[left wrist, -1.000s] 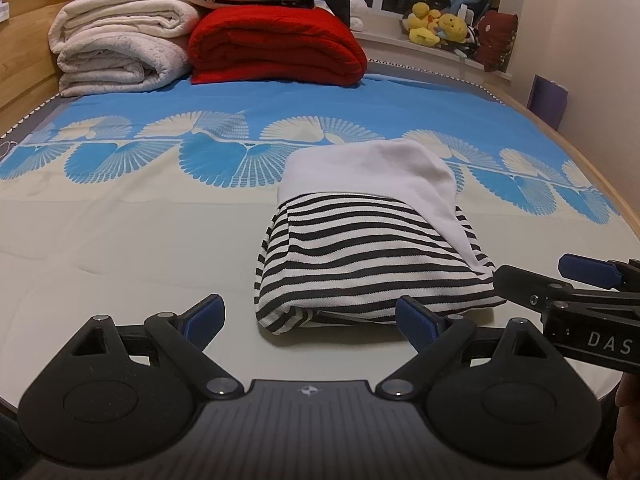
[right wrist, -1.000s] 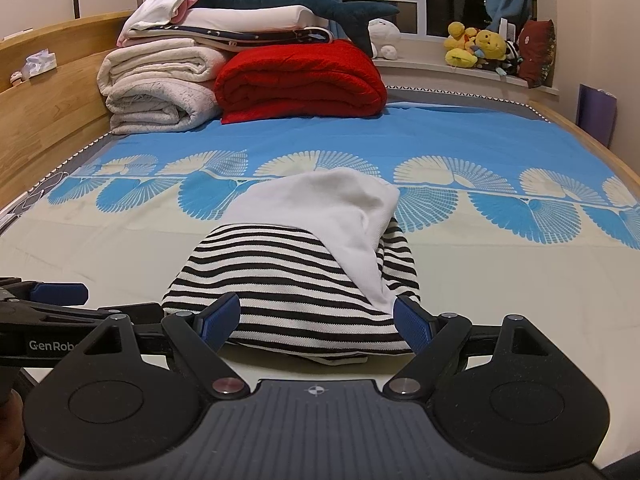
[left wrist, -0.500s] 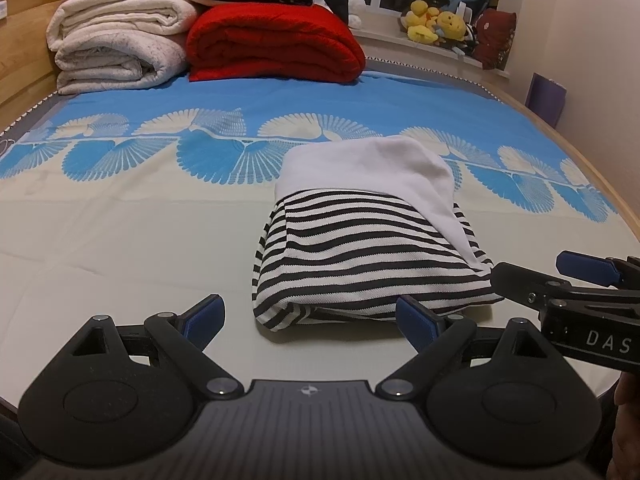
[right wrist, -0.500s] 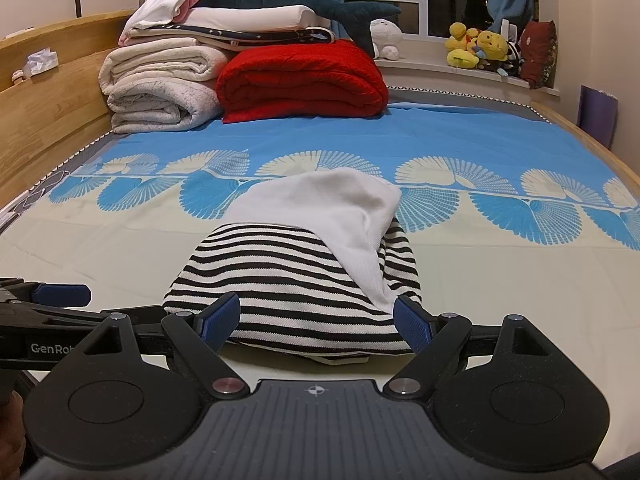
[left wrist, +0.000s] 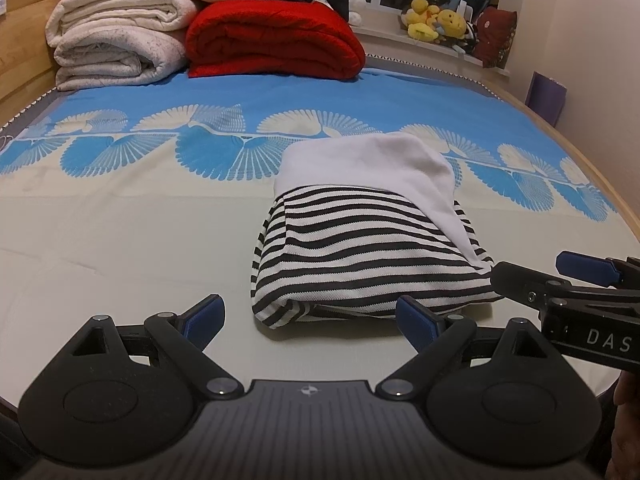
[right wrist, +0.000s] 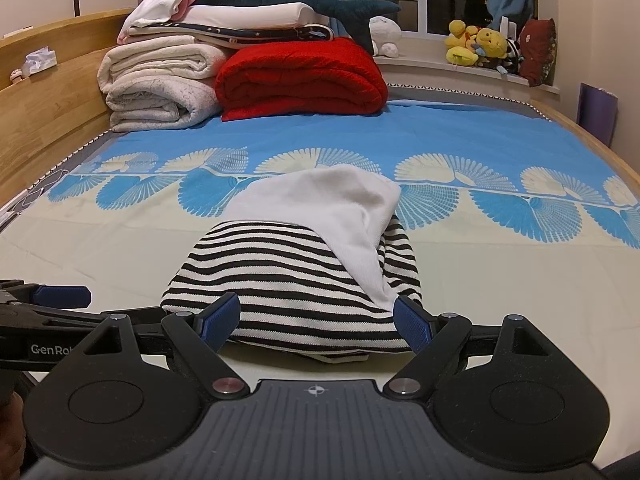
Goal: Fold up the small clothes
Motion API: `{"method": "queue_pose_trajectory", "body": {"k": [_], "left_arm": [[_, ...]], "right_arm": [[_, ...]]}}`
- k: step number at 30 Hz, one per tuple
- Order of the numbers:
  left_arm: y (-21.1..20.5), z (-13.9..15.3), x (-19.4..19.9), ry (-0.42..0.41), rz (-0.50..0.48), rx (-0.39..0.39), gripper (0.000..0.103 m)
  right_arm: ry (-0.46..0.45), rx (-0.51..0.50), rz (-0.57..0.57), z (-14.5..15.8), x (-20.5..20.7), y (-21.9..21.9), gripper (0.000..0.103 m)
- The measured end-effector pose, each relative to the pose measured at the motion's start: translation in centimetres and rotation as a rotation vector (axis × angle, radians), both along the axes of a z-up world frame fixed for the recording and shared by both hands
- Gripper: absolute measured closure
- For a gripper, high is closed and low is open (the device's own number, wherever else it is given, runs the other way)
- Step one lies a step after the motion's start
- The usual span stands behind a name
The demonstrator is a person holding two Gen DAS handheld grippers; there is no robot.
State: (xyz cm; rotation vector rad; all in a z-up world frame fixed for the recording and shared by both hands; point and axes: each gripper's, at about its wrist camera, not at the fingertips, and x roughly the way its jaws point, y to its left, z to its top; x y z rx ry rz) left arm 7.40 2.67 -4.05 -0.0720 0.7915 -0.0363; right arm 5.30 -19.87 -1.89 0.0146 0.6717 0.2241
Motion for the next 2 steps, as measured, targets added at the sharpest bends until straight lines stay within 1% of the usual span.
{"method": "queue_pose_trajectory", "body": {"k": [2], "left_arm": [[0.02,-0.06,0.05,0.001,0.004,-0.001,0.008]], "right_arm": [[0.000,0.000,0.000,0.00,0.00,0.01,0.018]]}}
